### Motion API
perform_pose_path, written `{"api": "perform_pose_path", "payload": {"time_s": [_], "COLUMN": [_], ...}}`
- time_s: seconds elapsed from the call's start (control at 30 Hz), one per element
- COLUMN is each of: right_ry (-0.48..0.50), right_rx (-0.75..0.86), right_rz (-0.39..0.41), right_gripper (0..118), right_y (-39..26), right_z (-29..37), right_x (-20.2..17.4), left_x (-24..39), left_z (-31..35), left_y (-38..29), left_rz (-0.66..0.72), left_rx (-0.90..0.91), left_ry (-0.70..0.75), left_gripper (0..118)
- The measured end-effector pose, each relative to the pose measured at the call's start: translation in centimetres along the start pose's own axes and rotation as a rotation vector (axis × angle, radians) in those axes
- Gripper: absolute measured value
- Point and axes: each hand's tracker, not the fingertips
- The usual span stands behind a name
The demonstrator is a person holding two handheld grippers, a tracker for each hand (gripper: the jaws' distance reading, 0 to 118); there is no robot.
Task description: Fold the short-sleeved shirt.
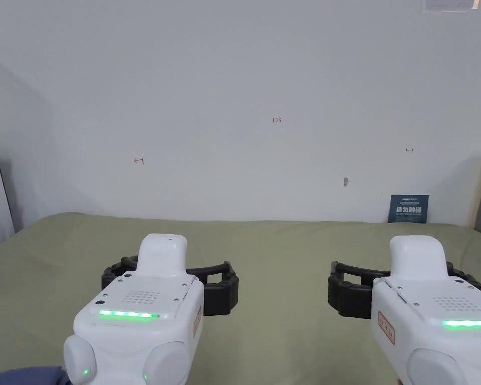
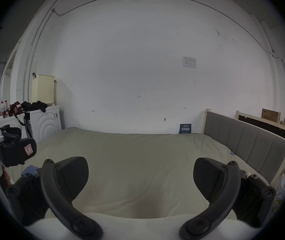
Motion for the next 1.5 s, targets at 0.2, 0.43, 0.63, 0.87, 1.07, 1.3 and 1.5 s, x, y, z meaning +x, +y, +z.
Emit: {"api": "perform_pose_path", "payload": {"time_s": [0.2,0.43,0.63,0.87,1.07,1.3,1.5], "right_ry": [0.113,-0.003,0.051,0.046,0.045,0.055,0.061], "right_rx": [0.02,0.124,0.138,0.12,0.11,0.099,0.091], "right_rz": [-0.159,0.015,-0.027,-0.009,-0.007,-0.01,-0.021], "right_gripper": [118,118,118,118,118,118,118], "right_y": [0.7,-0.4,-0.8,-1.0,-1.4,-1.3,-1.5], "right_z": [0.1,0.3,0.6,0.4,0.1,0.2,0.3], "right_x": [1.2,-0.3,0.9,0.8,0.9,1.2,1.3], "left_x": [0.1,-0.1,-0.7,-0.5,-0.6,-0.8,-0.8], "left_z": [0.0,-0.3,-0.7,-0.5,-0.5,-0.2,0.0], "left_y": [0.1,0.0,-0.2,-0.2,-0.3,-0.2,0.0], "left_rz": [0.009,-0.008,0.001,-0.018,-0.019,-0.013,-0.012], "left_rx": [0.002,-0.007,-0.031,-0.017,-0.02,-0.018,-0.003], "left_ry": [-0.006,0.019,0.039,0.042,0.053,0.052,0.05], "left_gripper": [118,118,118,118,118,118,118]}}
